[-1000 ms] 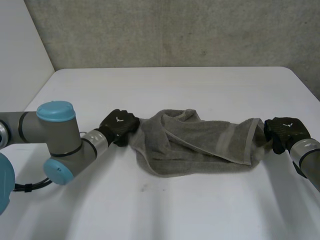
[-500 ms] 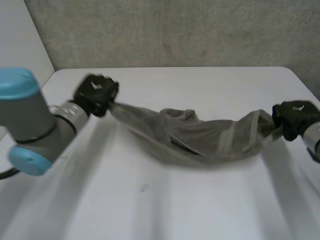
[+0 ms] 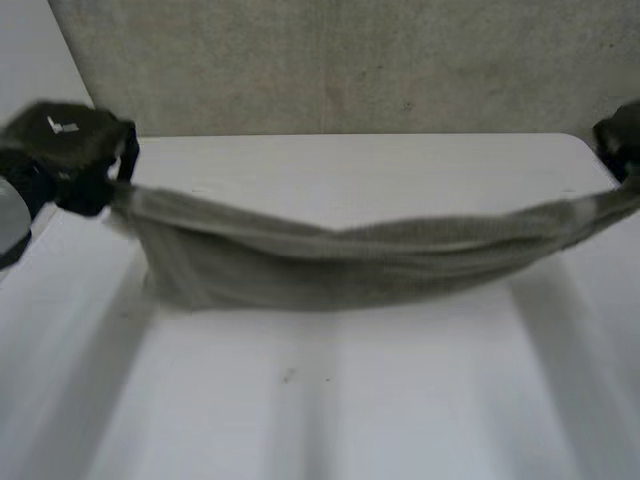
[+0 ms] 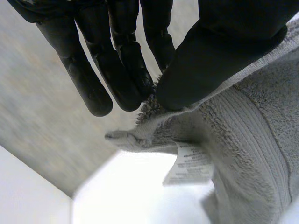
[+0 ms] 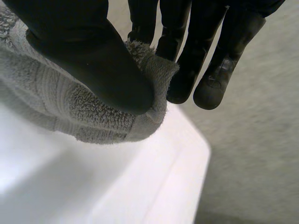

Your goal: Fold the towel.

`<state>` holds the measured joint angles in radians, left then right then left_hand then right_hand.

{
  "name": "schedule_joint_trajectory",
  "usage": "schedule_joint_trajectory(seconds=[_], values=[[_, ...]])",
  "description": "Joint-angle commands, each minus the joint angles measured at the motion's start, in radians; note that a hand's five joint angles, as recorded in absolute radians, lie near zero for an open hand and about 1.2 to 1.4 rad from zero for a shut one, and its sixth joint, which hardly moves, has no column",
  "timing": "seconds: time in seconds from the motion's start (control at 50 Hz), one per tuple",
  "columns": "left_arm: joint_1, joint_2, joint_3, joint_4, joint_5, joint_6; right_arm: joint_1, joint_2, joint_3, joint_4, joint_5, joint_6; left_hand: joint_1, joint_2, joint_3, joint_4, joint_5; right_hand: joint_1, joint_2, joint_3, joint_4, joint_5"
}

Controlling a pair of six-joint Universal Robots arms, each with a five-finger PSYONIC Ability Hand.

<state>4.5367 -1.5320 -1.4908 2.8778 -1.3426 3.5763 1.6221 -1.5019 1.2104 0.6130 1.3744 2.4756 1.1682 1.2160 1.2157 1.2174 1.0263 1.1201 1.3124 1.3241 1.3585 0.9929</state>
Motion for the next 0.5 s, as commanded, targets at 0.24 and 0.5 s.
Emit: schedule_joint_trajectory(seconds=[0.24,0.5], values=[[-0.027,-0.508,0.38,0.311,-0.001,0.035,0.219,0.472,-0.328,-0.457,0.175,0.142,0.228,0.18,0.181,0.179,0.195,0.276,0.084,0.072,0.038,0.229],[-0.011,-0.422,0.436,0.772,-0.078,-0.297,0.222,0.339,-0.255,-0.989,0.213,0.25,0.228,0.18,0.181,0.179,0.195,0.276,0.084,0.072,0.038,0.229]])
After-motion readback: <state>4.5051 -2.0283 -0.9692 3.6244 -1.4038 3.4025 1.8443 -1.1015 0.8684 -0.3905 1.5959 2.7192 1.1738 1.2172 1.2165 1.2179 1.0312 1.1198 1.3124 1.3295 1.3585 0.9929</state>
